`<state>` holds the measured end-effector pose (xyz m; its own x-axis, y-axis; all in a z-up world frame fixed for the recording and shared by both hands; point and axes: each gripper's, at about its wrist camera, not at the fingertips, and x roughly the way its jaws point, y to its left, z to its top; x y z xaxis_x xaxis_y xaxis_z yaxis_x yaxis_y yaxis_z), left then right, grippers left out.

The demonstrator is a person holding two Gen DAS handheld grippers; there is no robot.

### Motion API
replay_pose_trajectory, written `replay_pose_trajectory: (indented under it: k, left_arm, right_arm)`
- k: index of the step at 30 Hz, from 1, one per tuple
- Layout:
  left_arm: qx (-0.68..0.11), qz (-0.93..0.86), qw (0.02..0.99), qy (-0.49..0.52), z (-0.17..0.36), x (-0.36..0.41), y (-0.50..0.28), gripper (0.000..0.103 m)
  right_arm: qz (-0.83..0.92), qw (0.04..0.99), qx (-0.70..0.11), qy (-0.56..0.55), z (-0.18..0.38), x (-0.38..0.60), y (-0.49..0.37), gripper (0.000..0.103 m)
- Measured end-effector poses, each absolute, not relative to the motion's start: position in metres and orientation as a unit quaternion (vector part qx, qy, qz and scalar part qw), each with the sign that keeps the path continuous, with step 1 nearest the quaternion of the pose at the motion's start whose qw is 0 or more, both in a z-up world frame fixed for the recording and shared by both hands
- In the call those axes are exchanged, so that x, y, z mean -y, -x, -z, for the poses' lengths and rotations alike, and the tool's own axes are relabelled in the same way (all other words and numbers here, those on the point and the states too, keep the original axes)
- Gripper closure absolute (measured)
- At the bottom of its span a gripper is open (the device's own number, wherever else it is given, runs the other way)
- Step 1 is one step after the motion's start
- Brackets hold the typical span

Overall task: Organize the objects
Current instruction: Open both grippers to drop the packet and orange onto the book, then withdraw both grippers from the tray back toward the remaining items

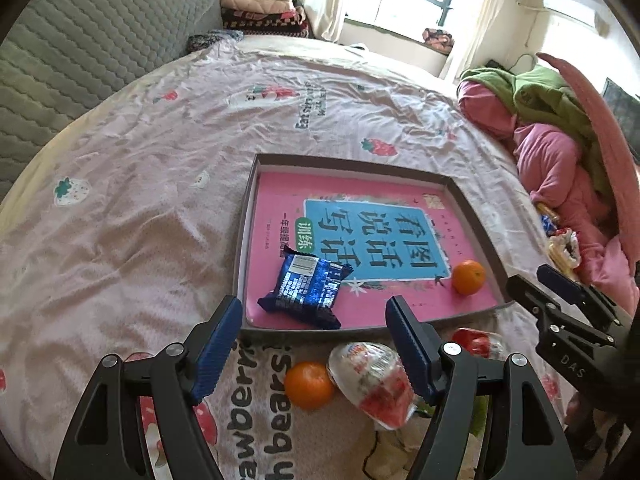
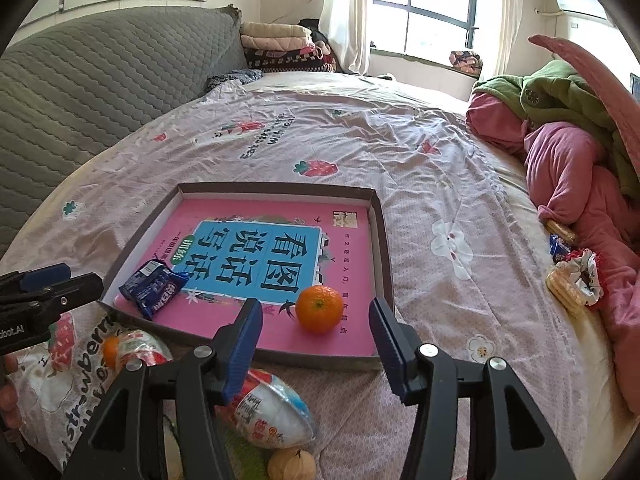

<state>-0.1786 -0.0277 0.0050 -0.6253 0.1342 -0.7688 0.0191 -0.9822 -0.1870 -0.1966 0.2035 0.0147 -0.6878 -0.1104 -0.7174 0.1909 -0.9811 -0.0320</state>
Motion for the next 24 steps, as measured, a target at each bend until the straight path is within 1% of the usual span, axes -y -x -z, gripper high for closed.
replay_pose_trajectory:
  k: [14,24]
  left_arm:
    - [0.077,-0.902,0.054,0.421,-0.020,0.018,0.151,0.027]
    - [0.065,-0.901,0.067,0.424,-0.018,0.012,0.135,0.027]
  right_arm:
    - [0.924,0.089,-0.059,-0.368,-0.033,-0.199,0.173,0.047]
    - [0.925,0.106,-0.069,-0.357,-0.043,-0.192,0.150,0.047]
